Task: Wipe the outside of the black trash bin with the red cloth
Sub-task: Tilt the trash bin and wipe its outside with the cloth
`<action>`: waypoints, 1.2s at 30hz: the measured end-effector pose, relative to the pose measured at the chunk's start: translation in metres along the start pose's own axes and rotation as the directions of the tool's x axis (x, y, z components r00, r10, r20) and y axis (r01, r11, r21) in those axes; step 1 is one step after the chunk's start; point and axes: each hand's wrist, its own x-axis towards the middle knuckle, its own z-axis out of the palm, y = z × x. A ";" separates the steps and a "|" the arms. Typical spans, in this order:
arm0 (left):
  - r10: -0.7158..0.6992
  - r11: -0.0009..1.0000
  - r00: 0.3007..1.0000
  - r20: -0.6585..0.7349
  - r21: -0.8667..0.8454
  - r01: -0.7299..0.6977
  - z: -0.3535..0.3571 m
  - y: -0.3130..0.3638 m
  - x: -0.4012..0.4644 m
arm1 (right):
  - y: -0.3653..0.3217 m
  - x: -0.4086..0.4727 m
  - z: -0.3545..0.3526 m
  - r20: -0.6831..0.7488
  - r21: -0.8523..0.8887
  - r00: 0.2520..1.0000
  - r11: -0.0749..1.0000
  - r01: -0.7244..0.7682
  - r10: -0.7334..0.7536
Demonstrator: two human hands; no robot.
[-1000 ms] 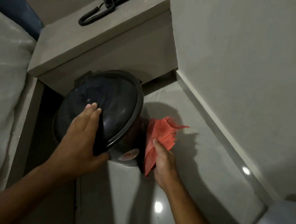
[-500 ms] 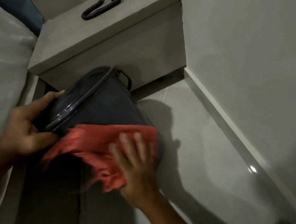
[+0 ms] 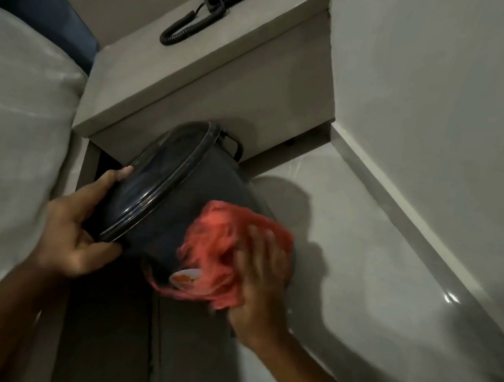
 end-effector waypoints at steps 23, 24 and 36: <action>-0.173 0.984 0.985 -0.008 0.036 0.173 -0.002 0.045 0.008 | 0.039 -0.002 0.005 0.003 0.240 0.817 0.793 -0.560 0.577; -0.190 0.981 0.982 -0.020 0.039 0.191 0.000 0.050 0.008 | 0.046 0.013 -0.004 0.008 0.359 0.722 0.672 -0.648 0.692; -0.305 0.929 0.952 -0.021 0.212 0.302 -0.005 0.072 0.001 | -0.055 0.012 -0.008 -0.136 0.025 0.991 1.000 0.006 -0.003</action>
